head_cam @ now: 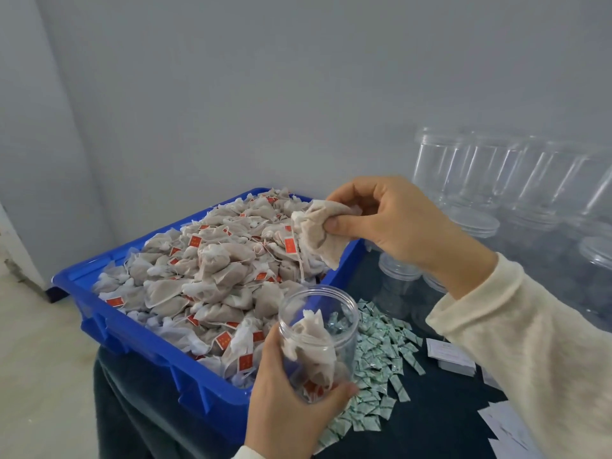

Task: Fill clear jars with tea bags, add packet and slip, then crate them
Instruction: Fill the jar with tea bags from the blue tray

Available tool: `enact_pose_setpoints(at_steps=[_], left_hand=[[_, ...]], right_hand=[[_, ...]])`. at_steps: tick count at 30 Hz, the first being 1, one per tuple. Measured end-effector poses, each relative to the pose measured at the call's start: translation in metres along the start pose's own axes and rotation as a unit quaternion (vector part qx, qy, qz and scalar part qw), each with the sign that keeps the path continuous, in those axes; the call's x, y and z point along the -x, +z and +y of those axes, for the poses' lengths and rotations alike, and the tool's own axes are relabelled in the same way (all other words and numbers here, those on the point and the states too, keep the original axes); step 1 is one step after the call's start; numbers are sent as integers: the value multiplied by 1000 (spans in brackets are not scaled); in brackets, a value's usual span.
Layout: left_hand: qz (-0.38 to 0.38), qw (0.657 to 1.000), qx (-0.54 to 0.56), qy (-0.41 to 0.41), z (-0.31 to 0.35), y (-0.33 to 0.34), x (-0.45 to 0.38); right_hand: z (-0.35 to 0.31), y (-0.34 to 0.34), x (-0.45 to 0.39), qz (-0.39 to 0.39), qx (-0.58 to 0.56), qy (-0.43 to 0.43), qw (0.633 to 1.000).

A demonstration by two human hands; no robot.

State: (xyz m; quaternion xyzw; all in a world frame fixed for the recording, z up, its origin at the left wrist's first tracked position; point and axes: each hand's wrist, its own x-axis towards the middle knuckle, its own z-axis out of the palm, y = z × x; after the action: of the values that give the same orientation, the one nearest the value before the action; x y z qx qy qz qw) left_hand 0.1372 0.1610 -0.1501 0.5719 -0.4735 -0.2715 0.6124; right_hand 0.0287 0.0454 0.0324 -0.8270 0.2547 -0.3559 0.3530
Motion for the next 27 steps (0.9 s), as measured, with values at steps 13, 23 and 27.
enact_pose_setpoints(at_steps=[13, 23, 27], left_hand=[[-18, 1000, 20, 2, -9, 1, -1], [5, 1000, -9, 29, -13, 6, -3], [10, 999, -34, 22, -12, 8, -3]], right_hand=[[18, 15, 43, -58, 83, 51, 994], [23, 39, 54, -102, 281, -25, 954], [15, 38, 55, -179, 261, -7, 949]])
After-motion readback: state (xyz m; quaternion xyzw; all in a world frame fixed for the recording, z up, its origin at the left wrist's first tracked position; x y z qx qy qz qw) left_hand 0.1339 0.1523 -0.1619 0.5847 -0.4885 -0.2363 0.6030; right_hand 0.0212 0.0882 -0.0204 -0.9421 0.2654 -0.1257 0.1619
